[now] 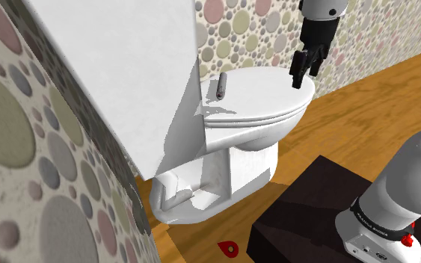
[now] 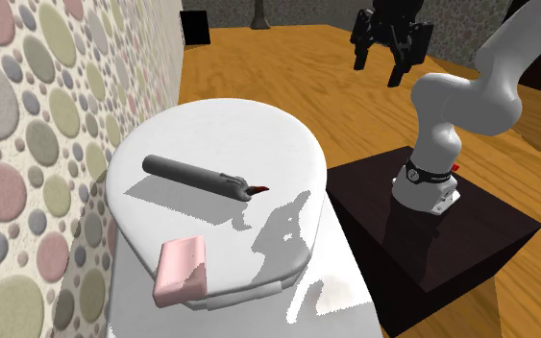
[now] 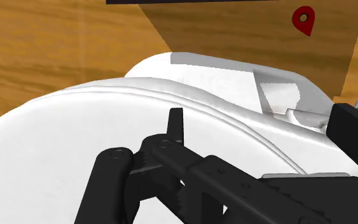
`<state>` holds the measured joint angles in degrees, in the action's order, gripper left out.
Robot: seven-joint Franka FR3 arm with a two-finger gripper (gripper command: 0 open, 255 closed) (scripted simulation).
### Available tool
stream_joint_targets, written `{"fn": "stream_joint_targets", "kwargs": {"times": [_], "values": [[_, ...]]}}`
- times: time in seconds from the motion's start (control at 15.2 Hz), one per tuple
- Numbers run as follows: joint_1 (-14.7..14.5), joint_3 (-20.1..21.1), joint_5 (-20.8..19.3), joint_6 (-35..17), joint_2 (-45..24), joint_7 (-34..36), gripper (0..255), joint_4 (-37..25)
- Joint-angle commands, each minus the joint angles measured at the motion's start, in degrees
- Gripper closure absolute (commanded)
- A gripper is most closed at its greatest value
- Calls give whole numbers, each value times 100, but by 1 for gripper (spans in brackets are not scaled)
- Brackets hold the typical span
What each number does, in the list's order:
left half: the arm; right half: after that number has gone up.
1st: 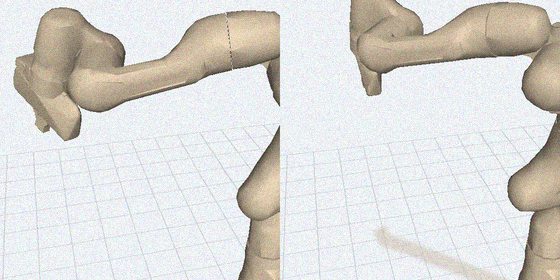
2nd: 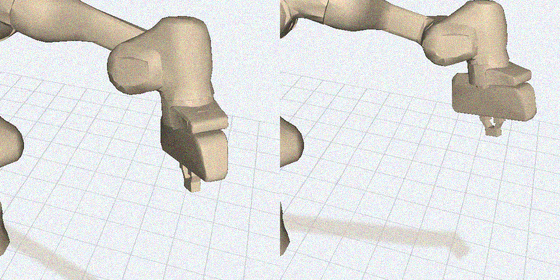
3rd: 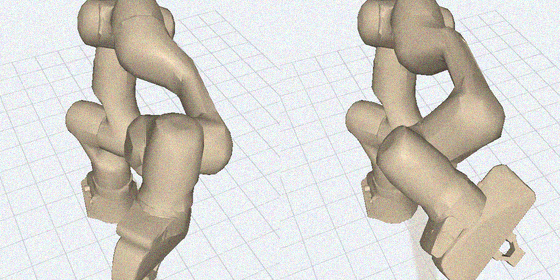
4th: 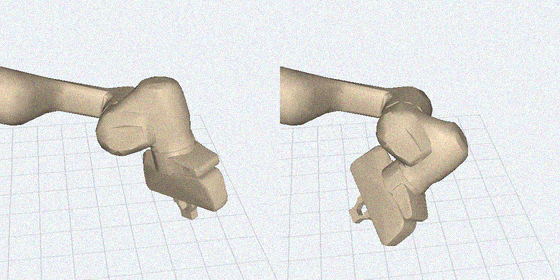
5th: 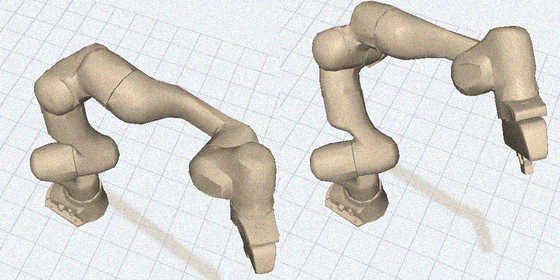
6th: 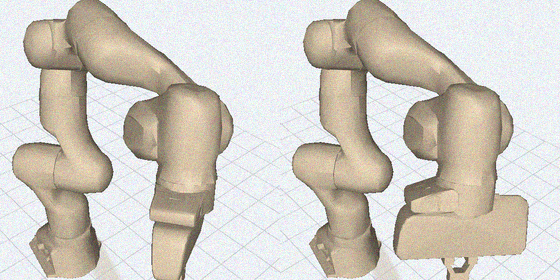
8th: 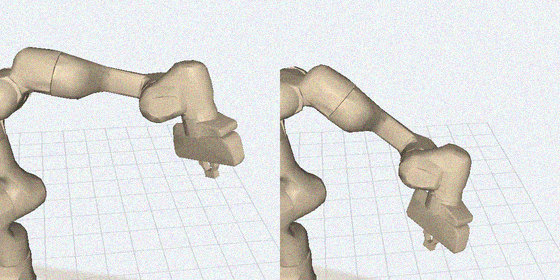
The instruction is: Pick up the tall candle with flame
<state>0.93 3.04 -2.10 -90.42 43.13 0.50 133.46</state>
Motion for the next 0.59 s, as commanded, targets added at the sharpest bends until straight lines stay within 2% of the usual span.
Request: {"fn": "stream_joint_targets", "kwargs": {"times": [0.0, 0.53], "values": [[0, 0, 0, 0, 0, 0, 0, 0], [339, 651, 121, -625, -1846, 1656, 0, -1047]]}}
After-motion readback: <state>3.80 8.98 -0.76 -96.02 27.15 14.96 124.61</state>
